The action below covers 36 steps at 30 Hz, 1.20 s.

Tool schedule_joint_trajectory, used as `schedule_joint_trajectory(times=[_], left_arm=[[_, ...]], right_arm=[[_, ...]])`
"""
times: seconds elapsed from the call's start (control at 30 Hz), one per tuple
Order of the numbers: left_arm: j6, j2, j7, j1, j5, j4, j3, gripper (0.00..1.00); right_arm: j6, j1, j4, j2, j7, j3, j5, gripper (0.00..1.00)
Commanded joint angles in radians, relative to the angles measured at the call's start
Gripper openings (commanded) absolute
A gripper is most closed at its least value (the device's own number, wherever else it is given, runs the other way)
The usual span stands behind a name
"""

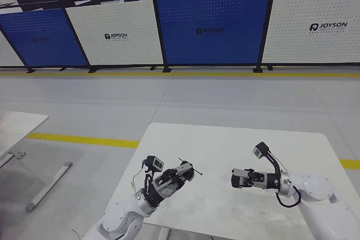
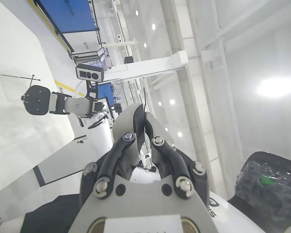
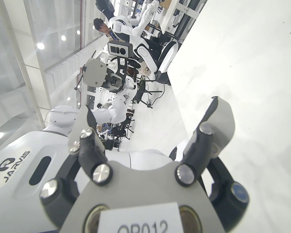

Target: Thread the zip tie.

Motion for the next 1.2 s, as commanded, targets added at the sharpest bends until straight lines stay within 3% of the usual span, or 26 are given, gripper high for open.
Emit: schedule_joint_trajectory(times=[0.0,0.1,0.23,0.37,0.8,0.87,1.0,1.1,1.17], left_arm=[[0.025,-0.001,0.023,-0.021,0.073,0.02,0.018,0.0],[0.043,-0.002,0.049,-0.043,0.155,0.046,0.046,0.0],[0.057,-0.008,0.116,-0.085,0.347,0.08,0.115,0.0],[0.049,-0.013,0.155,-0.097,0.464,0.13,0.174,0.0],[0.048,-0.015,0.166,-0.103,0.471,0.138,0.181,0.0],[0.049,-0.018,0.203,-0.108,0.476,0.136,0.19,0.0],[0.042,-0.032,0.35,-0.121,0.509,0.131,0.223,0.0],[0.061,-0.042,0.464,-0.146,0.574,0.147,0.248,0.0],[0.092,-0.049,0.5,-0.166,0.607,0.173,0.271,0.0]], right_arm=[[0.0,0.0,0.0,0.0,0.0,0.0,0.0,1.0],[0.0,0.0,0.0,0.0,0.0,0.0,0.0,1.0],[0.0,0.0,0.0,0.0,0.0,0.0,0.0,1.0],[0.0,0.0,0.0,0.0,0.0,0.0,0.0,1.0],[0.0,0.0,0.0,0.0,0.0,0.0,0.0,1.0],[0.0,0.0,0.0,0.0,0.0,0.0,0.0,1.0],[0.0,0.0,0.0,0.0,0.0,0.0,0.0,1.0],[0.0,0.0,0.0,0.0,0.0,0.0,0.0,1.0],[0.0,0.0,0.0,0.0,0.0,0.0,0.0,1.0]])
